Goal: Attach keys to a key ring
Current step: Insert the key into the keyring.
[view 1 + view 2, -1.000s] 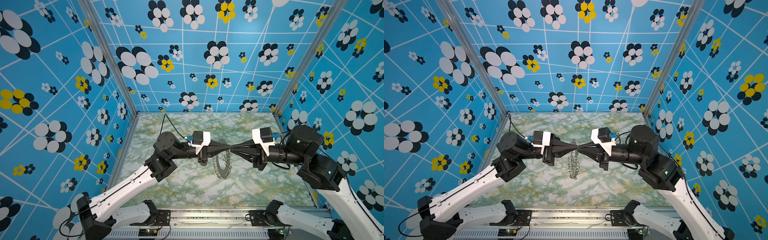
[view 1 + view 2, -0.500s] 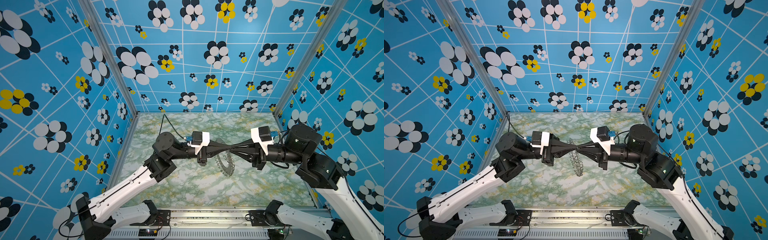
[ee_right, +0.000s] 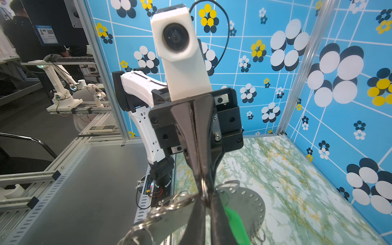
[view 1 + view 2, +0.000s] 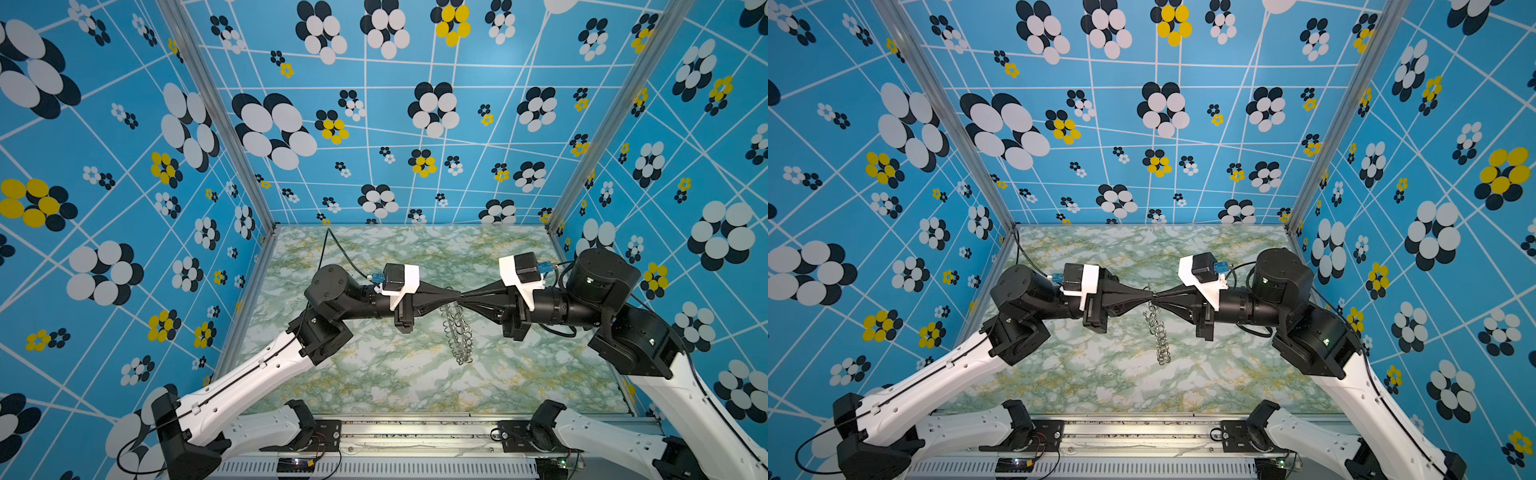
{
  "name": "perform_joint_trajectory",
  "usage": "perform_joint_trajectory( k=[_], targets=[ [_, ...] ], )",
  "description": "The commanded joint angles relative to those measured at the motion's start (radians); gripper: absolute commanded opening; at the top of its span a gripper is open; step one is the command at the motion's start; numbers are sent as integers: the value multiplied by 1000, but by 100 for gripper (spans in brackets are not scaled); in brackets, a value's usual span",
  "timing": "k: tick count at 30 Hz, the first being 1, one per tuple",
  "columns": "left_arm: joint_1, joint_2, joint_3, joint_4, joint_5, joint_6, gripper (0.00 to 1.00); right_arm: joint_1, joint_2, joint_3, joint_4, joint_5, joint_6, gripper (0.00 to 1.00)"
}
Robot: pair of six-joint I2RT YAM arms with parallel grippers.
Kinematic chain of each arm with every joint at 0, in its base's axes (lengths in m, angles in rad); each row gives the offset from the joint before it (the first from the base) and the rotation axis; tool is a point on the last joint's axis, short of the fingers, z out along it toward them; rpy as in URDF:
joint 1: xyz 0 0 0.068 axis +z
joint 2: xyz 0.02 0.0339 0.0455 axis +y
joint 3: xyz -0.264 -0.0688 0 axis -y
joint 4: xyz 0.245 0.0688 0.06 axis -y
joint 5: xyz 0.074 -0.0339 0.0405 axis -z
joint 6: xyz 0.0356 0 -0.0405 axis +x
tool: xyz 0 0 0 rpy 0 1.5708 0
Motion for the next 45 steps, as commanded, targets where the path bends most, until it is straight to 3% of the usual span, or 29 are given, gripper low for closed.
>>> perform_joint_trajectory(
  k=[1, 5, 15, 17, 20, 27, 33, 37, 45],
  targets=[
    [-12, -29, 3, 31, -1, -5, 0, 8, -10, -11, 39, -1, 14, 7],
    [-14, -29, 5, 30, -2, -4, 0, 8, -12, -11, 46, -1, 21, 0],
    [-14, -59, 1, -75, -55, 6, 0, 8, 9, 55, -97, 35, -42, 0],
    [-14, -69, 3, -121, -74, 6, 4, 8, 17, 77, -136, 37, -55, 0],
    [-12, -80, 23, -220, -95, 12, 16, 8, 36, 115, -200, 43, -80, 0],
    [-11, -87, 130, -559, -154, 63, 60, 8, 102, 240, -393, 63, -152, 0],
    [-11, -46, 233, -721, -175, 79, 82, 8, 137, 260, -443, 59, -158, 0],
    [-12, -16, 282, -765, -166, 94, 78, 8, 150, 264, -446, 60, -156, 0],
    [-20, 52, 350, -845, -125, 129, 44, 8, 161, 262, -444, 65, -153, 0]
  ],
)
